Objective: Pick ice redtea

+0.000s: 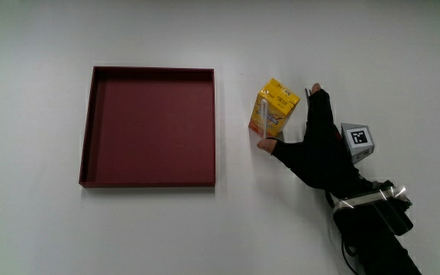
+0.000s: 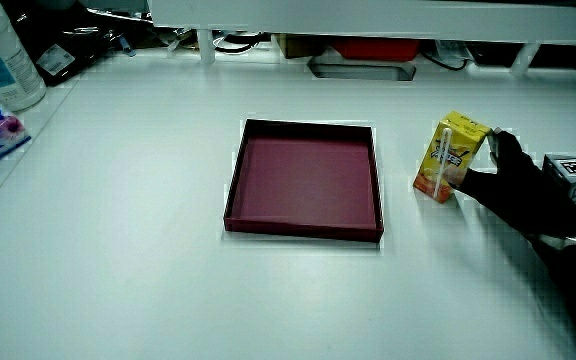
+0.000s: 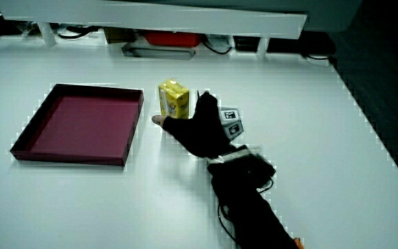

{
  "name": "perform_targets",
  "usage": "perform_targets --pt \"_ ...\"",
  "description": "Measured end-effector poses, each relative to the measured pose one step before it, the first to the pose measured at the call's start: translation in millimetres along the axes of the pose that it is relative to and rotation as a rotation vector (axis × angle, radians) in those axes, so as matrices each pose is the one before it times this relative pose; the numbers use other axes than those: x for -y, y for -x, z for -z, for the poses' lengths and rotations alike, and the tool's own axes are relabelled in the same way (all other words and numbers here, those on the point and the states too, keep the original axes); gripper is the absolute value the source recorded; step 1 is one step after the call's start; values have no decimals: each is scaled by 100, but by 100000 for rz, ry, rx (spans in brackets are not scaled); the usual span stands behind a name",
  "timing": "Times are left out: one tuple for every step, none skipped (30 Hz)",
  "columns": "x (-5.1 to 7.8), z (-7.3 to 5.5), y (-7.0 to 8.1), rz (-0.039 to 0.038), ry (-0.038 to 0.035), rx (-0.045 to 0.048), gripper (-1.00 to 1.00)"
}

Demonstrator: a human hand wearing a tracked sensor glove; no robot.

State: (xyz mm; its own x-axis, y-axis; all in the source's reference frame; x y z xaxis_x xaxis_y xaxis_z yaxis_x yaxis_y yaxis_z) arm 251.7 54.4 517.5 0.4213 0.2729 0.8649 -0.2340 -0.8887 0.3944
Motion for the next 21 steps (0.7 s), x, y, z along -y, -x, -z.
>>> perform_targets --pt "-329 -5 -163 3572 -727 1476 0" --pt "-296 80 359 682 317 -2265 0" --pt "-293 88 359 682 317 -2265 0" --pt "-432 16 -237 -618 -524 201 0" --pt "-325 42 178 -456 233 -8 0" --pt "-295 -1 108 2313 -282 988 0" --pt "-345 59 244 -3036 346 -2807 0" --pt "-325 -4 46 -21 106 -250 0" --pt "-218 -3 171 2235 -304 65 0" --pt "-288 24 13 -814 -588 -1583 0" --pt "-277 61 84 -865 437 -1835 0" --pt "-268 45 -38 382 -348 -534 0" --pt "-196 99 113 1972 387 -968 0" --pt "-318 48 -157 168 -224 233 0" --pt "-207 158 195 -1078 536 -1991 0" --pt "-285 56 -122 15 346 -106 0" --pt "-195 61 105 737 -722 585 0" --pt "-236 68 76 208 341 -681 0" --pt "-271 46 -3 107 79 239 0" --pt "-211 57 122 723 366 -182 0" --pt "-216 68 27 -1570 436 -2126 0"
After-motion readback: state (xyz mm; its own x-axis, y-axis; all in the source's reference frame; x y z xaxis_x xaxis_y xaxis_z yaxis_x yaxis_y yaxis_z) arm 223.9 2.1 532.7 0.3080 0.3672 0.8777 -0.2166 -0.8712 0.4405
